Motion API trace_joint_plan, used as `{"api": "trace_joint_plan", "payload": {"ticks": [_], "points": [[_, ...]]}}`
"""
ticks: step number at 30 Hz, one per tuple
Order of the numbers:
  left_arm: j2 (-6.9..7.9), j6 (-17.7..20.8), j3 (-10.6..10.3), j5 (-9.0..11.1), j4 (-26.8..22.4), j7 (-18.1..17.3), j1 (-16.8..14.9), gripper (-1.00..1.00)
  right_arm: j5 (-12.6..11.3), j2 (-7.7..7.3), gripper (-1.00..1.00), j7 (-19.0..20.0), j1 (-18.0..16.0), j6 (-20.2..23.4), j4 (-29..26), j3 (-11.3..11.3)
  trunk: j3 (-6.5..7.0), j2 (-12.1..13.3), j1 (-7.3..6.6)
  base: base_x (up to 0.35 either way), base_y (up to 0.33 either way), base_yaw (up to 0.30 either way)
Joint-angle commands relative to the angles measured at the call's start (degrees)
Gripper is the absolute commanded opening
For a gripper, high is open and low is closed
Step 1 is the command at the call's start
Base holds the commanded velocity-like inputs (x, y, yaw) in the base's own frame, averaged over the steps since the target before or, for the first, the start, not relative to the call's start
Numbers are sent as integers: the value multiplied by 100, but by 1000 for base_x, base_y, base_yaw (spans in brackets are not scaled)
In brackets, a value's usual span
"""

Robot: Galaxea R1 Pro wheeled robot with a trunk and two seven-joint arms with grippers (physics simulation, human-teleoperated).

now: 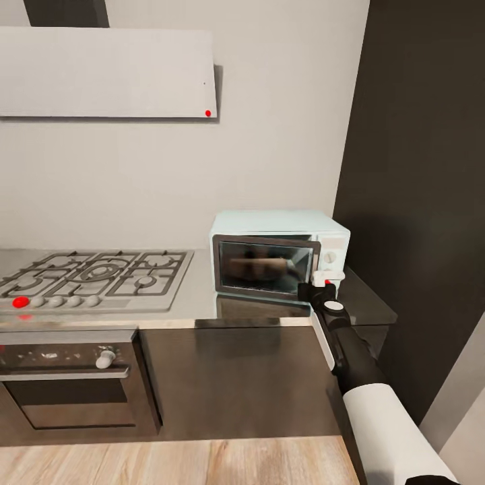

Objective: In the kitchen, take the popcorn bag from the countertop, put it into the microwave, and heat it until the popcorn is cooked so the cooked popcorn ends up inside the bag.

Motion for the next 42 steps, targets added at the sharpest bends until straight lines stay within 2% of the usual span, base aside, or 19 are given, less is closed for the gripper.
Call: {"api": "trace_joint_plan", "payload": {"ticks": [1, 40, 41, 42], "points": [[-2, -4, 13, 43, -8, 3, 3, 100, 33, 2, -100, -3, -3, 39, -8, 6, -5, -3, 0, 0, 0, 0], [-2, 2, 13, 43, -12, 3, -1, 100, 40, 5, -100, 33, -3, 47, -6, 19, -5, -3, 0, -42, -29, 0], [-2, 3, 13, 43, -12, 3, 0, 100, 40, 5, 100, 37, -3, 47, -7, 21, -5, -3, 0, 0, 0, 0], [-2, 2, 13, 43, -12, 3, 1, 100, 40, 4, 100, 47, -3, 51, -7, 22, -5, -3, 0, 0, 0, 0]]}}
